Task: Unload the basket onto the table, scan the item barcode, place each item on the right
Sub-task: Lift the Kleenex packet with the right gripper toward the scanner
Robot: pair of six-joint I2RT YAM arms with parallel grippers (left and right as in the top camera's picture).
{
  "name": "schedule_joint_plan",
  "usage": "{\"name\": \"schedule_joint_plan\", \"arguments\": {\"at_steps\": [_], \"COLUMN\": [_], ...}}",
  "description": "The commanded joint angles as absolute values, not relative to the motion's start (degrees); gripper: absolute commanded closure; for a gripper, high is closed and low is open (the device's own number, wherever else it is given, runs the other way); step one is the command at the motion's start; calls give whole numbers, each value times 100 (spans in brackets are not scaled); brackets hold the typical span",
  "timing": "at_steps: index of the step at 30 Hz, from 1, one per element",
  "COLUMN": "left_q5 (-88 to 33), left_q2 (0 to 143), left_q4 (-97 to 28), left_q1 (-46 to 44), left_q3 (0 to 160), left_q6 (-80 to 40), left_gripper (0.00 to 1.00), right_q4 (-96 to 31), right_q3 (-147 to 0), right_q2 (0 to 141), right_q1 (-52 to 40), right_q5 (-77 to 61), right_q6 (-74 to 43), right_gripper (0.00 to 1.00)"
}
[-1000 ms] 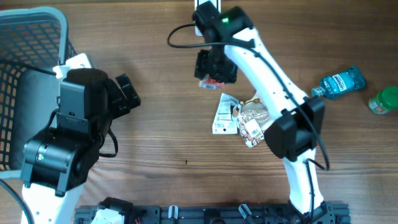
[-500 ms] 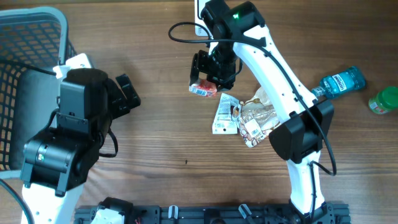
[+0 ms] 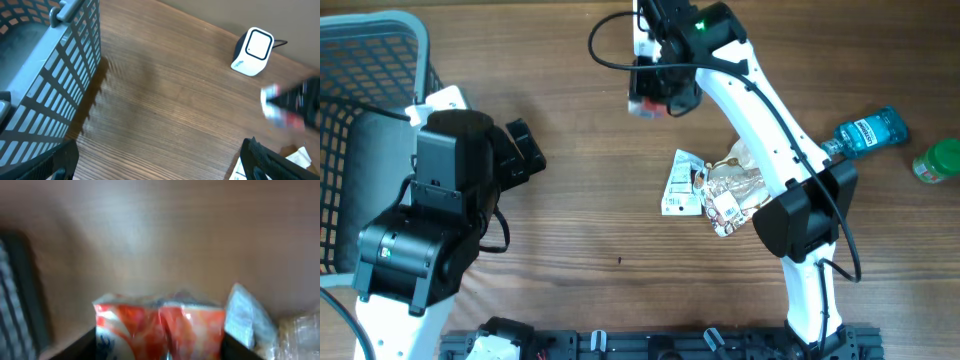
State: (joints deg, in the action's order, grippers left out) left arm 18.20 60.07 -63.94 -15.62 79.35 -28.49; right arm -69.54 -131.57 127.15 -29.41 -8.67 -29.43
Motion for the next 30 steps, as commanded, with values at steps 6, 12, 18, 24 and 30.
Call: {"name": "schedule_joint_plan", "arguments": {"at_steps": [6,12,18,24,30], "left_q5": [1914,1914,1914,1914,1914], "left_q2": [6014,6014,6014,6014,6014], "left_q4": [-6375,-6377,-6377,-6377,-6377], "left_q1": [-1525,-1525,-1525,-1525,-1525], "left_q3": [7983,7983,7983,7983,7983], "left_q6": [-2740,-2740,-2740,-2740,-2740], "left_gripper": [0,0,0,0,0], "right_q4": [-5004,-3946,-2703,-1435,-497], "right_q3": [-13196,-13187,-13187,-13187,-13187], "right_q2": [12774,13353,14051,14543,14838], "right_q1": [-2917,-2779,-2543,-2368,-2355], "right_q5": [633,819,819,819,819], "right_q6": [-1634,-886,-729,-635,-596], "right_gripper": [33,33,31,25,21]}}
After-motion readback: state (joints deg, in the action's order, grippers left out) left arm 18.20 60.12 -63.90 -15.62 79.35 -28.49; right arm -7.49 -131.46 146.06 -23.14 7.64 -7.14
